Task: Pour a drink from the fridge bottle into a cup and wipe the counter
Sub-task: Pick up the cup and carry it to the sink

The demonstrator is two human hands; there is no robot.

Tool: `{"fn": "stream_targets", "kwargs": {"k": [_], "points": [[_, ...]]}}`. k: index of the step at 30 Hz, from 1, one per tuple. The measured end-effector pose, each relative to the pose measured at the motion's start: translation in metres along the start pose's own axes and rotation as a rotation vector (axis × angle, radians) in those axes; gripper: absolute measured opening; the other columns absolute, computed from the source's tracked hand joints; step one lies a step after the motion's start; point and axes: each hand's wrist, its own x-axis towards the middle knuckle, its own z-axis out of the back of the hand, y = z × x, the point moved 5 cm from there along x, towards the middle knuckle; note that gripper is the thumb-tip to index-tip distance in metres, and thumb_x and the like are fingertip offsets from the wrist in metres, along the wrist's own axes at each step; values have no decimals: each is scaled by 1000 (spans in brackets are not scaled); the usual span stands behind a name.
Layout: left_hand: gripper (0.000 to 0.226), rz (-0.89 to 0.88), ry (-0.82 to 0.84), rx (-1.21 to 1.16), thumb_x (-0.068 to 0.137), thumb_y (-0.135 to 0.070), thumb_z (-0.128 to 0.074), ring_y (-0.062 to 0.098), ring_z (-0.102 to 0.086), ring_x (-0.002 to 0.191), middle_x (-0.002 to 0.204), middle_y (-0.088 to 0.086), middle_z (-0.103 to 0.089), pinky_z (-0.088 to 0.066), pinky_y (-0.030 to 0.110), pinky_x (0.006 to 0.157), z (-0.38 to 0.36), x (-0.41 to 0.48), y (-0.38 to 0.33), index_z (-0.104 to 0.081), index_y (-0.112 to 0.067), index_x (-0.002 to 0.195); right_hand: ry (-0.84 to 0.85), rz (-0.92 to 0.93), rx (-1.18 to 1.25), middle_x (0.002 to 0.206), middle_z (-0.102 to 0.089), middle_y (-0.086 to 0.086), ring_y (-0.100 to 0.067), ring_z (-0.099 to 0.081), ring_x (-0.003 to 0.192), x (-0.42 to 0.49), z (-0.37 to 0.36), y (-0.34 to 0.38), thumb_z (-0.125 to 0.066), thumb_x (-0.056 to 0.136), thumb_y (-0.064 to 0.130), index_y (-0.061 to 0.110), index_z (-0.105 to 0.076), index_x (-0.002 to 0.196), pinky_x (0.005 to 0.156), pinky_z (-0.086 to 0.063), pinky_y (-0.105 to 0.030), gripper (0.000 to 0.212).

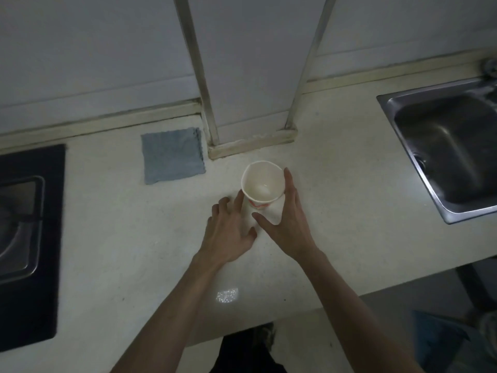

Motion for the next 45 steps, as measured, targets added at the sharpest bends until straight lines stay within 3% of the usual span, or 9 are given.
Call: {"fn": "stream_targets", "kwargs": {"k": [5, 10, 14, 20, 26, 33, 40, 42, 45], "points": [[91, -14, 18, -89, 85, -37, -69, 36, -29, 140, 154, 13, -27, -39, 46, 110, -4, 0, -3, -14, -21, 154, -119, -55, 69, 155, -32, -8, -13, -37, 134, 8, -6, 2, -84, 77, 27, 13, -11, 155, 98, -38, -29, 108], [92, -66, 14, -236, 85, -32, -71, 28, -27, 142, 156, 8, -26, -33, 38, 112, -2, 0, -11, -13, -20, 155, -262, 21, 64, 149, -41, -8, -25, -47, 131, 14, 7, 14, -85, 74, 34, 29, -18, 147, 96, -48, -40, 100], [92, -109, -35, -415, 82, -30, -76, 22, -39, 135, 149, 4, -38, -39, 34, 109, 9, 7, -23, -19, -21, 154, -284, 80, 64, 145, -46, -7, -22, -52, 125, 17, 35, 29, -86, 72, 37, 35, -20, 144, 93, -50, -36, 97], [84, -120, -29, -721, 80, -16, -79, 19, -63, 108, 133, 5, -56, -60, 31, 81, 29, 20, -60, -32, -22, 148, -331, 166, 90, 140, -44, 7, 2, -49, 121, 8, 83, 50, -87, 71, 31, 24, -23, 147, 89, -53, -19, 99], [73, -222, -50, -893, 78, -4, -79, 25, -69, 104, 126, 9, -65, -61, 44, 84, 32, 15, -114, -47, -16, 142, -452, 169, 116, 142, -40, 9, 1, -48, 123, -16, 139, 57, -84, 75, 27, 10, -25, 148, 89, -54, -19, 95], [67, -297, 18, -970, 78, 3, -77, 15, -70, 91, 115, 15, -69, -56, 16, 67, 21, -8, -181, -52, -10, 138, -563, 121, 162, 140, -40, 18, 6, -47, 124, -58, 196, 42, -85, 76, 23, 12, -26, 149, 89, -52, -17, 95], [65, -389, 41, -924, 77, 5, -77, 16, -67, 96, 121, 15, -67, -57, 14, 69, -5, -37, -246, -53, -7, 137, -653, 159, 161, 133, -38, 36, 6, -49, 121, -102, 250, 27, -83, 79, 20, 29, -27, 142, 86, -55, -18, 85], [65, -402, 56, -924, 78, 4, -77, 21, -67, 102, 123, 14, -66, -57, 15, 70, -15, -47, -265, -53, -7, 137, -670, 174, 164, 134, -39, 35, 4, -50, 122, -117, 267, 22, -82, 79, 24, 36, -26, 140, 85, -54, -16, 83], [65, -413, 96, -950, 79, 5, -76, 19, -66, 102, 124, 12, -65, -58, 18, 67, -32, -61, -295, -52, -9, 137, -687, 172, 158, 142, -42, 11, -8, -51, 126, -140, 293, 7, -82, 80, 26, 31, -26, 144, 88, -56, -22, 85]]}}
